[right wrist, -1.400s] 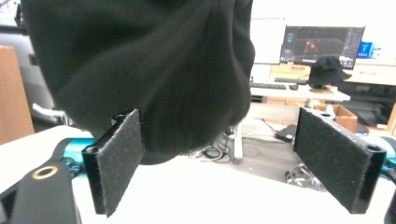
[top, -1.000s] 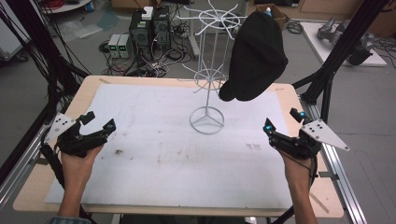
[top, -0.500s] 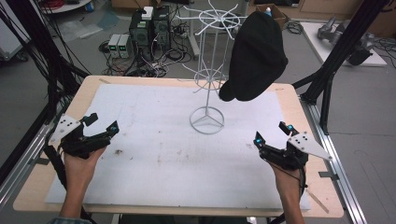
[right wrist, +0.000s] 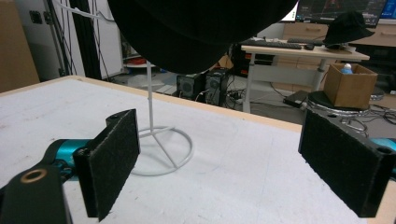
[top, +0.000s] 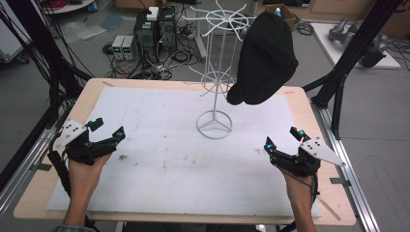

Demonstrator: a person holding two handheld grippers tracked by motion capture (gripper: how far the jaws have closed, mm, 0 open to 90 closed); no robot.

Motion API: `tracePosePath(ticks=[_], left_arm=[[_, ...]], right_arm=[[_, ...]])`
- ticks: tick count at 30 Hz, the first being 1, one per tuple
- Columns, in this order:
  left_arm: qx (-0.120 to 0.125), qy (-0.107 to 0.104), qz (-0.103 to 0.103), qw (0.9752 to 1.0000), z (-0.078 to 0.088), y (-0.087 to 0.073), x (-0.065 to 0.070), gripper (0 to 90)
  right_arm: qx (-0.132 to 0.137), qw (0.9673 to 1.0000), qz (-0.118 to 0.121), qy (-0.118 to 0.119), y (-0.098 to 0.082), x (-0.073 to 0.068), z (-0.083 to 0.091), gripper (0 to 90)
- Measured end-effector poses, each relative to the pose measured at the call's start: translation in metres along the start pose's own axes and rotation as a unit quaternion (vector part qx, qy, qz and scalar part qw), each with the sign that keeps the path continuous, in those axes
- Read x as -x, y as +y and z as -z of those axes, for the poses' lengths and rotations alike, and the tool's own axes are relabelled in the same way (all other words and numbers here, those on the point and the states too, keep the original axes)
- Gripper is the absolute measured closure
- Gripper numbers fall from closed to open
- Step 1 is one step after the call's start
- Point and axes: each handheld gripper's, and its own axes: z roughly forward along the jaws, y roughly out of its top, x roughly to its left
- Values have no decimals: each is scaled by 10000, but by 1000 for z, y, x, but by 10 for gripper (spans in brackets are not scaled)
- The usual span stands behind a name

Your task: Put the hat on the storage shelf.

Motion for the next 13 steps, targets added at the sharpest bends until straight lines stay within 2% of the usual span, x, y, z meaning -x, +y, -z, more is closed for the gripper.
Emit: tracePosePath(ticks=[13], left_arm=[[-1, 2, 20, 10000, 0, 0, -1, 171]], right_arm=[[-3, 10000, 10, 27, 0, -3, -1, 120]])
